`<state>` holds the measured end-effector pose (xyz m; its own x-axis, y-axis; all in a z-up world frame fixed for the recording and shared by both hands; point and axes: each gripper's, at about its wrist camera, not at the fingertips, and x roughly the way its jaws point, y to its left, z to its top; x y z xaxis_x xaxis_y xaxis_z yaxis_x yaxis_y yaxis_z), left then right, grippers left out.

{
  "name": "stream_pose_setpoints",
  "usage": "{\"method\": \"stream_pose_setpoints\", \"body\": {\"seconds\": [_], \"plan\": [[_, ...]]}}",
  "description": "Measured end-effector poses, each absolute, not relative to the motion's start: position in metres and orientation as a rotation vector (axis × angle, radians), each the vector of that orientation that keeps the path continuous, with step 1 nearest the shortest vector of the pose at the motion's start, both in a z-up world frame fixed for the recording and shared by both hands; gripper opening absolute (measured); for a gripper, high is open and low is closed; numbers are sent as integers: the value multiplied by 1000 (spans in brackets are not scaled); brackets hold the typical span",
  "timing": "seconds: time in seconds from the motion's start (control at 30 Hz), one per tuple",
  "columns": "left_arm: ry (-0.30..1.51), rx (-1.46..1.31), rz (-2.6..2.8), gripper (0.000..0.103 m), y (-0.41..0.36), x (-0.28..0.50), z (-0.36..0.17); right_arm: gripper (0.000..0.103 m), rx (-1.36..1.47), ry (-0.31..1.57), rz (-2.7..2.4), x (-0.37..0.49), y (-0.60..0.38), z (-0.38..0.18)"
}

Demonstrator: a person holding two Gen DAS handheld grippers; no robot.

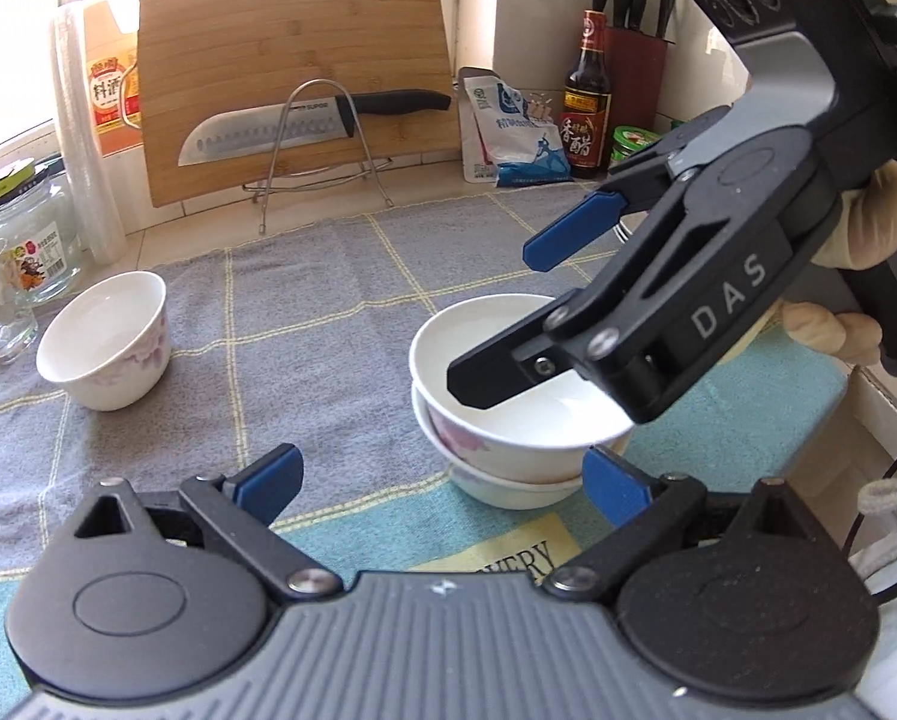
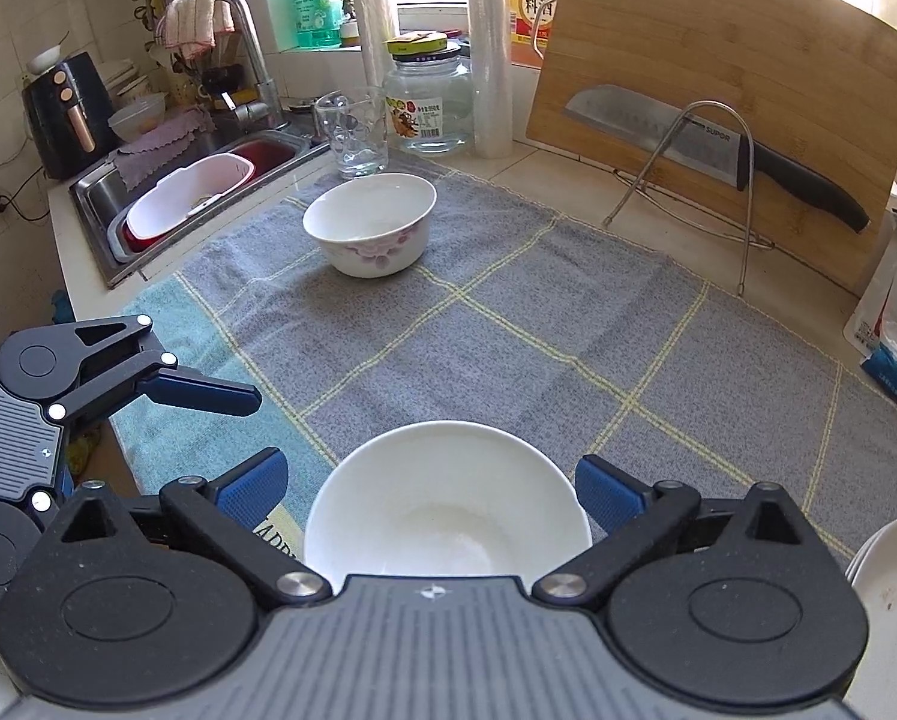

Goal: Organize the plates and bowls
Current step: 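Lower the second bowl into the first bowl and open the right gripper, then withdraw the right gripper from the stacked bowls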

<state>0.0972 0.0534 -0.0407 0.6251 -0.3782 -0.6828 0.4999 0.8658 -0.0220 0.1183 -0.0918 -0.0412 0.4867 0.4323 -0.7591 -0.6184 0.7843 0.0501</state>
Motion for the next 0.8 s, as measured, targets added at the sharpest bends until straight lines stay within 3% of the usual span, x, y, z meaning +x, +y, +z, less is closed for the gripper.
{"method": "stream_pose_setpoints", "body": {"seconds": [0.8], "plan": [[687,97,-239,99,140,130,-50,103,-385,823,726,148,-21,-24]]}}
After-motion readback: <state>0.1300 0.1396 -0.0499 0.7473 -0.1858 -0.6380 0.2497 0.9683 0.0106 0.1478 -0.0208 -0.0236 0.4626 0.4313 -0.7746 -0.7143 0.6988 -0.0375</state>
